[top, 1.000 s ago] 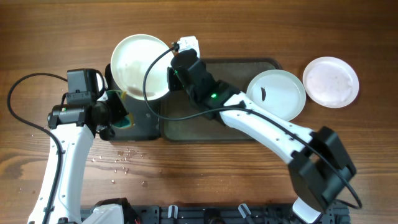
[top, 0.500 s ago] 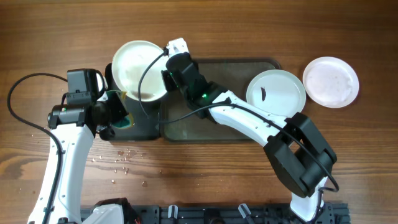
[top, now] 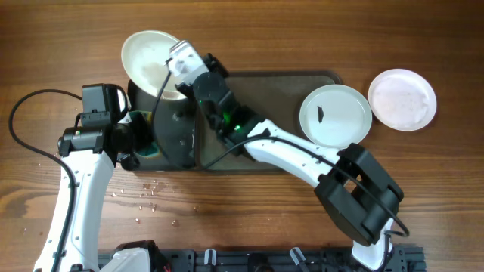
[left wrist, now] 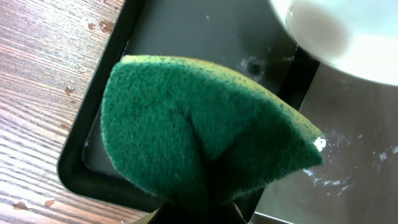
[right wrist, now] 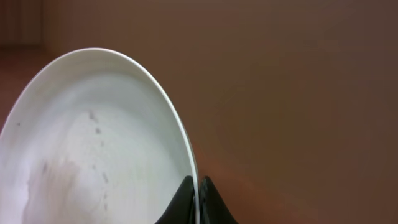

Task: Clean dirty plates on tray and stack at the side
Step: 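Lift the wiped plate with the right gripper and carry it leftward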

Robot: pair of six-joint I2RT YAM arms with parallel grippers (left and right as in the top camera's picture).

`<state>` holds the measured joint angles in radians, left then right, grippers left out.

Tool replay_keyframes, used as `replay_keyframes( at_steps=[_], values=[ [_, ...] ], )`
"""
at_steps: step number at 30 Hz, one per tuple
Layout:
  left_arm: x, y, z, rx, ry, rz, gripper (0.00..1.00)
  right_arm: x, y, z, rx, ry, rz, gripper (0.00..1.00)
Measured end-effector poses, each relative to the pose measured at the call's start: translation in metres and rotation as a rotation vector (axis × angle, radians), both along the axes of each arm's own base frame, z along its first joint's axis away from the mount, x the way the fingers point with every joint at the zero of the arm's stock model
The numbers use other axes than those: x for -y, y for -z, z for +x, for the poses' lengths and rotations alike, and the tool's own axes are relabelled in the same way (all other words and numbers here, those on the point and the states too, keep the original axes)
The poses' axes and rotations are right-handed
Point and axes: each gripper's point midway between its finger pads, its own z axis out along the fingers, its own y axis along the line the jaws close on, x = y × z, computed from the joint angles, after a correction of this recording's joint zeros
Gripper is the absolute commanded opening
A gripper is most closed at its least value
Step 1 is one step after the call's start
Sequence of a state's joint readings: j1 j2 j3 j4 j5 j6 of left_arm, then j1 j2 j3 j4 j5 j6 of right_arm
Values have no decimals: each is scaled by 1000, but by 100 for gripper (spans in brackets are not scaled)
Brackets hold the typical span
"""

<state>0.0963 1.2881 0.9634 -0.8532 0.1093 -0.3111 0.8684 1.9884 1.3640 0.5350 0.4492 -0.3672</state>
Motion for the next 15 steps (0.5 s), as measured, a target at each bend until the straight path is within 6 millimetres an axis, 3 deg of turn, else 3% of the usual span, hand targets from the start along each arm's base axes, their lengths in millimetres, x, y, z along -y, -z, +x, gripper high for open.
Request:
replay_keyframes(
  at_steps=[8, 15],
  values=[
    [0, 0, 0, 0, 0, 0, 4, -9, -58, -22, 316, 65, -182, 5],
    [0, 0, 0, 0, 0, 0, 4, 2, -85, -26, 427, 151, -219, 4]
  ],
)
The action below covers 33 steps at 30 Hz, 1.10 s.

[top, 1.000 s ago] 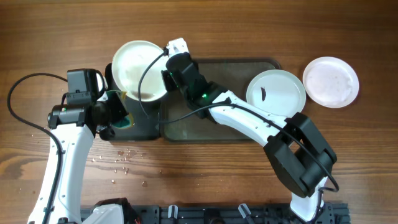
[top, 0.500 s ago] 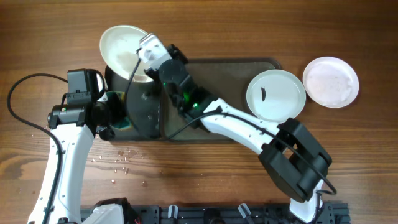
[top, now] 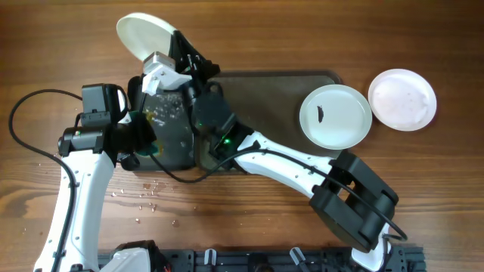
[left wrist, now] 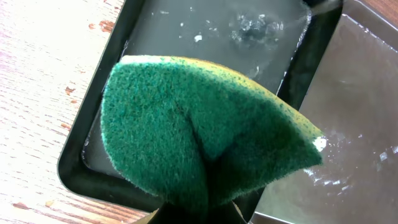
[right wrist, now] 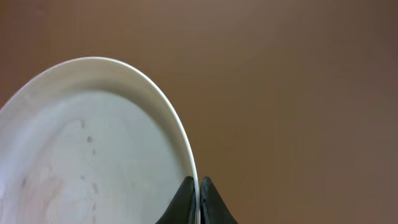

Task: Clean dirty plates on tray and stack at the side
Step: 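Lift the wiped plate with the right gripper and carry it leftward, then carry the plate right and lower it onto the cleaned plate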

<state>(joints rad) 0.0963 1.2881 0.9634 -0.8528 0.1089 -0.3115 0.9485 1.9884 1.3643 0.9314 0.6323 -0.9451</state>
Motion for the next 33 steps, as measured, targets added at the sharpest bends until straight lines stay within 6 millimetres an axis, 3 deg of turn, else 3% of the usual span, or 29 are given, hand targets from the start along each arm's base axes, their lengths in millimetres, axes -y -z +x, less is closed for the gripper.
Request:
replay_keyframes(
  at_steps=[15, 20, 22, 24, 27, 30, 33],
  values=[
    [0, 0, 0, 1, 0, 0, 4, 8, -6, 1, 18, 46, 9, 4],
    [0, 0, 0, 1, 0, 0, 4, 19, 1, 5, -37, 92, 100, 4],
    [0, 0, 0, 0, 0, 0, 4, 21, 16, 8, -101, 109, 122, 4],
    [0, 0, 0, 1, 0, 0, 4, 21, 43, 13, -206, 123, 119, 4],
    [-1, 0, 1, 3, -1, 4, 4, 24, 103, 11, -430, 150, 132, 5],
    [-1, 0, 1, 3, -2, 6, 4, 29, 150, 1, -619, 164, 199, 4],
    [-1, 0, 1, 2, -2, 6, 4, 25, 171, -5, -740, 133, 297, 4]
  ],
)
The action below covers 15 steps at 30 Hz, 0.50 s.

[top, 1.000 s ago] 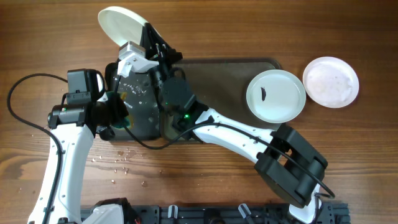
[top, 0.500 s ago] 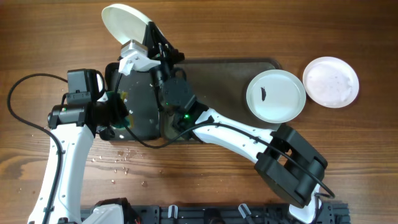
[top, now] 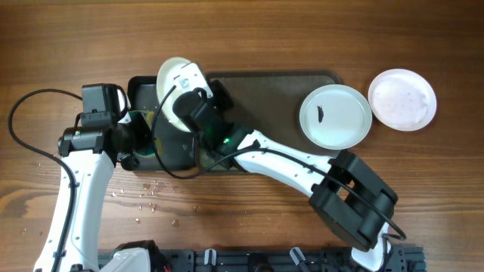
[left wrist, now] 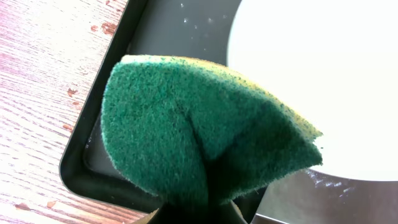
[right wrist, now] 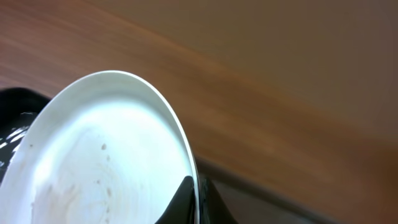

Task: Clean dirty plates on tray and stack at the side
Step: 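Carry the plate right and lower it onto the cleaned plate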

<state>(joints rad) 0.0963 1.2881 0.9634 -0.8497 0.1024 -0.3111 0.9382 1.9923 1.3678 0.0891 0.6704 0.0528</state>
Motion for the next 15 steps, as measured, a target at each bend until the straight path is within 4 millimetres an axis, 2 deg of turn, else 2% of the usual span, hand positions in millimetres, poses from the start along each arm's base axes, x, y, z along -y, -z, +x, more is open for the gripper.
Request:
replay_keyframes(
  at_steps=[5, 9, 10, 12, 13, 15],
  values=[
    [0, 0, 0, 1, 0, 0, 4, 0, 0, 8, -92, -26, 170, 4],
    [0, 0, 0, 1, 0, 0, 4, 21, -25, 20, -130, -29, 259, 4],
    [0, 0, 0, 1, 0, 0, 4, 48, -49, 28, -142, 4, 315, 4],
    [0, 0, 0, 2, 0, 0, 4, 81, -59, 32, -185, 60, 333, 4],
    [0, 0, 0, 1, 0, 0, 4, 118, -63, 36, -225, 133, 340, 5],
    [0, 0, 1, 2, 0, 1, 4, 156, -64, 44, -256, 212, 353, 4]
  ],
)
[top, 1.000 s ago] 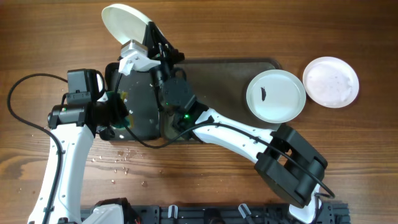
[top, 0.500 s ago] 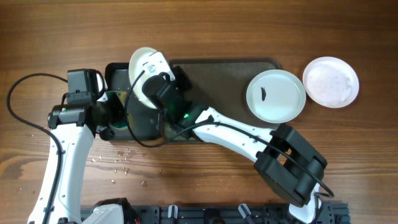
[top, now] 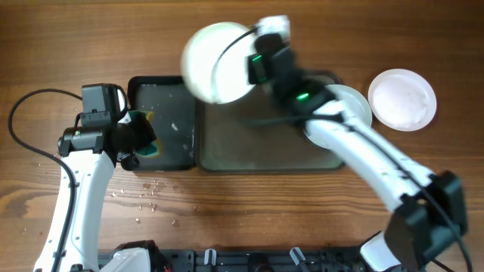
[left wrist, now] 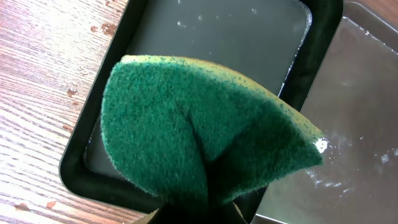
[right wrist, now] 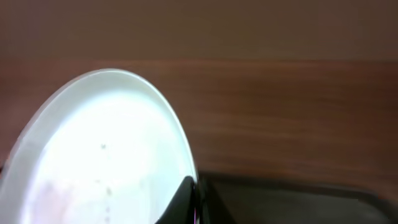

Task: Clean dirty plates on tray and stack at the side
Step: 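Carry the plate right and lower it onto the cleaned plate, then open the right gripper to release the plate onto the stack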

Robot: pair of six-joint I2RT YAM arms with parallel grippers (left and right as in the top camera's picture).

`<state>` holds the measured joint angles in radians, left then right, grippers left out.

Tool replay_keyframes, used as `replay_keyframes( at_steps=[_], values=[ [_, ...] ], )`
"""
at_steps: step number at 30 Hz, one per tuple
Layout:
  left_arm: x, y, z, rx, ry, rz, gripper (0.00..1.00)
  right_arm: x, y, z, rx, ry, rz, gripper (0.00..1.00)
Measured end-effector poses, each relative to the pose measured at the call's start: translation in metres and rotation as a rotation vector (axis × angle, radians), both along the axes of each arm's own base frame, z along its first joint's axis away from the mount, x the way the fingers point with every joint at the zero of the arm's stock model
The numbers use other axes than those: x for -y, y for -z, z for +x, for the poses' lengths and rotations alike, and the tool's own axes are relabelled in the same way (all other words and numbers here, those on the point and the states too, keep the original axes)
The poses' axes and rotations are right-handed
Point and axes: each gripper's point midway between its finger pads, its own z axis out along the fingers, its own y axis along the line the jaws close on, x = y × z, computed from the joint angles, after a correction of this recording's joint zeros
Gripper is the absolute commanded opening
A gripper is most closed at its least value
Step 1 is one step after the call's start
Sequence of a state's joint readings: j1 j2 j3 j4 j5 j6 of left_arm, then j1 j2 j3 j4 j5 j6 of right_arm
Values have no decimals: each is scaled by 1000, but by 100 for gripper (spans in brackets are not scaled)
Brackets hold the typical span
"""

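Observation:
My right gripper (right wrist: pixel 198 200) is shut on the rim of a white plate (top: pixel 214 51), held up over the back edge of the grey tray (top: pixel 265 143). The plate (right wrist: pixel 93 149) shows faint specks in the right wrist view. My left gripper (left wrist: pixel 199 214) is shut on a green sponge (left wrist: pixel 199 130), hanging over the black basin (top: pixel 166 121) at the tray's left. Its fingertips are hidden under the sponge. A white plate with a dark smear (top: pixel 359 113) is partly hidden under my right arm. A pinkish-white plate (top: pixel 402 99) lies on the table at the right.
Water drops and crumbs (top: pixel 147 193) are scattered on the wooden table in front of the basin. The basin floor (left wrist: pixel 217 56) is wet. A black rail (top: pixel 257 261) runs along the table's front edge.
My right gripper has moved right with the plate, from above the black basin to above the back of the grey tray. The left gripper and sponge have stayed put.
My right gripper held the plate tilted over the basin's back, then further back-left beyond the basin. Then the plate was over the basin close by the sponge. Now it is carried right over the tray. The left gripper kept the sponge over the basin throughout.

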<state>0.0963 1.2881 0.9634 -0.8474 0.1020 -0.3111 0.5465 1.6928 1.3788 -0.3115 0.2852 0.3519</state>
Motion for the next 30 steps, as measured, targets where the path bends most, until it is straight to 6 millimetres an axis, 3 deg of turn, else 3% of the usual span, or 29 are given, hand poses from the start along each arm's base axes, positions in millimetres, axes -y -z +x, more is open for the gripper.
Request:
replay_keyframes(
  at_steps=[9, 13, 17, 23, 26, 30],
  values=[
    [0, -2, 4, 17, 0, 2, 4, 191, 33, 19, -224, 315, 128, 4],
    [-1, -3, 6, 29, 0, 3, 4, 278, 45, 2, -290, 495, 173, 4],
    [-1, -4, 9, 40, 0, 4, 4, 347, 53, -23, -332, 655, 209, 4],
    [-1, -4, 9, 41, 0, 4, 4, 427, 58, -61, -330, 858, 260, 4],
    [-1, -4, 9, 41, 0, 4, 4, 448, 69, -77, -341, 929, 286, 4],
    [-1, -4, 9, 43, 0, 4, 4, 454, 85, -86, -355, 961, 299, 4]
  ],
)
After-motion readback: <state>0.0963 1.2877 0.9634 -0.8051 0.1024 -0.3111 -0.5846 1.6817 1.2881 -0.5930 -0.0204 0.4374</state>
